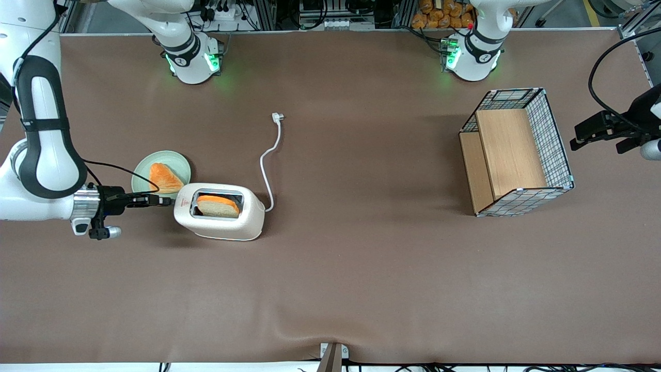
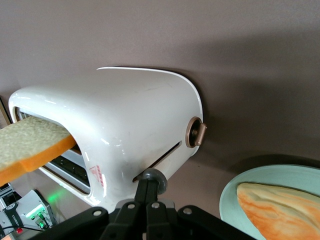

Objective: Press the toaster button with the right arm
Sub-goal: 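Lower the closed right gripper onto the toaster's side lever, then push the toaster lever down with the right gripper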

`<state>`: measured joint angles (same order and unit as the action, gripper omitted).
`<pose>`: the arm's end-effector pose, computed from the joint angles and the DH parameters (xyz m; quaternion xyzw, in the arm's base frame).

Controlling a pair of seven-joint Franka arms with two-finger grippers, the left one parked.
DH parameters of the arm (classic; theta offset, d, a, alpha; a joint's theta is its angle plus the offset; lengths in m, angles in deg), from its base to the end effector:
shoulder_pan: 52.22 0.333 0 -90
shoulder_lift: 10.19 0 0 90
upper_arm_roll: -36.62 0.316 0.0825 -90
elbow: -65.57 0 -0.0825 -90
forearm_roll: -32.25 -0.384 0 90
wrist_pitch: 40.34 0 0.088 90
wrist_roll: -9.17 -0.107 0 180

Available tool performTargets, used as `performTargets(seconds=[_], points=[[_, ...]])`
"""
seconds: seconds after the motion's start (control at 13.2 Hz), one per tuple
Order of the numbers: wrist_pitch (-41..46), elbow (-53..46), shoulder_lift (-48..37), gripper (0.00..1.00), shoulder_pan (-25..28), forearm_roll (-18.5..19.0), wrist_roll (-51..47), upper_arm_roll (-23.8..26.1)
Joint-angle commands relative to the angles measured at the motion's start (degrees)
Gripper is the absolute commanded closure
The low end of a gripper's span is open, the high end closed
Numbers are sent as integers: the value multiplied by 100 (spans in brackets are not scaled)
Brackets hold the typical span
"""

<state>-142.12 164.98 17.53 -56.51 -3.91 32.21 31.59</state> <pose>0.6201 -0.0455 0.2862 -0.9424 0.0153 0.1252 0.3097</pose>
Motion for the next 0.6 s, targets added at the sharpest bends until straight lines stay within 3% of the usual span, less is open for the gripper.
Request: performTargets(seconds=[0.0,0.53], points=[[43,-97,84,100,-45,-154,121,28],[35,-71,312,100,-151,-154,481,37]])
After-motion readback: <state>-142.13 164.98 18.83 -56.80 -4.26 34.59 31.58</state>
